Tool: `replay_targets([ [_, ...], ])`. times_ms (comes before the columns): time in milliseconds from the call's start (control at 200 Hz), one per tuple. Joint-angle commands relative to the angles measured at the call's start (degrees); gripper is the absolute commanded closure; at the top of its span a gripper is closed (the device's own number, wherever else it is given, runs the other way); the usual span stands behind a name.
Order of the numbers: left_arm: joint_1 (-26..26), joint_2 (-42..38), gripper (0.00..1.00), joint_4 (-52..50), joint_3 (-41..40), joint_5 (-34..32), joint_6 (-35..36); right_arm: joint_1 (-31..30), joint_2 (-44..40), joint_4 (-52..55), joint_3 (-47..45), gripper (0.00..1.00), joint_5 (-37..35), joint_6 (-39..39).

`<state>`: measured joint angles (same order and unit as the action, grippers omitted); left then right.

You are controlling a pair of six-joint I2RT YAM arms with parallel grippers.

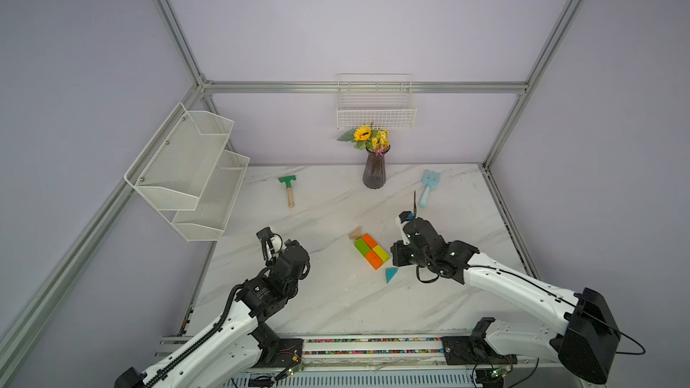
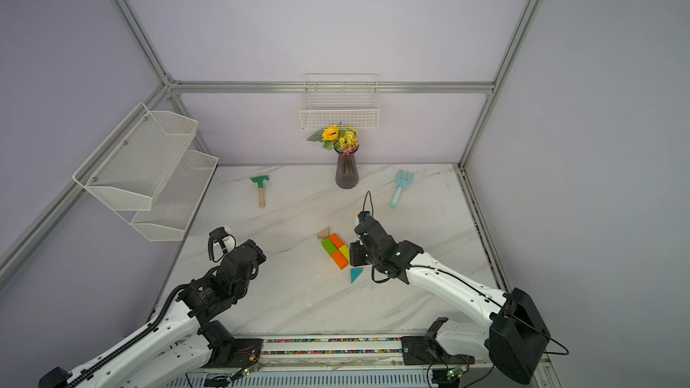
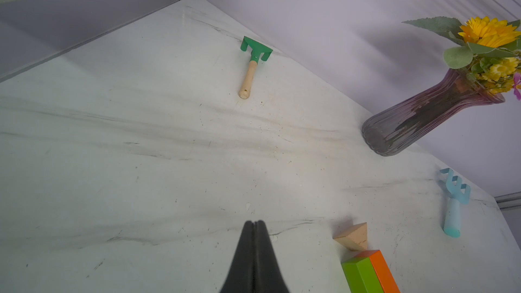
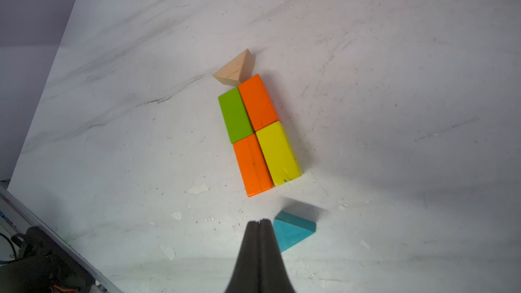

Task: Assemble a piece of candy with building blocks
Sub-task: Assemble the building block at the center of the board.

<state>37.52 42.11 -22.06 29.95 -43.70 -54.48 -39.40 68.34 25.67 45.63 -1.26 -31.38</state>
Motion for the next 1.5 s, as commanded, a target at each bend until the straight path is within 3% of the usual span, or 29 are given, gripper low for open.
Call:
replay_targets([
  [0, -0.4, -0.5, 1.00, 0.7, -0.6, -1.2, 0.0, 4.1, -1.5, 2.0, -7.3, 1.00, 7.0, -3.1],
  [255, -0.5, 0.9, 1.00, 1.8, -0.6, -0.9, 0.4, 4.1, 1.3, -4.7, -14.7, 1.00, 13.9, -6.6],
  [610, -0.6, 1.9, 1.00, 2.4, -0.8, -0.4, -0.1, 3.8, 4.6, -15.6, -17.4, 1.00, 19.2, -9.6],
  [1500, -1.0, 1.3, 1.00, 0.8, -1.0, -0.6, -0.3, 1.6, 12.9, -20.8, -13.4, 1.00, 17.6, -9.3],
])
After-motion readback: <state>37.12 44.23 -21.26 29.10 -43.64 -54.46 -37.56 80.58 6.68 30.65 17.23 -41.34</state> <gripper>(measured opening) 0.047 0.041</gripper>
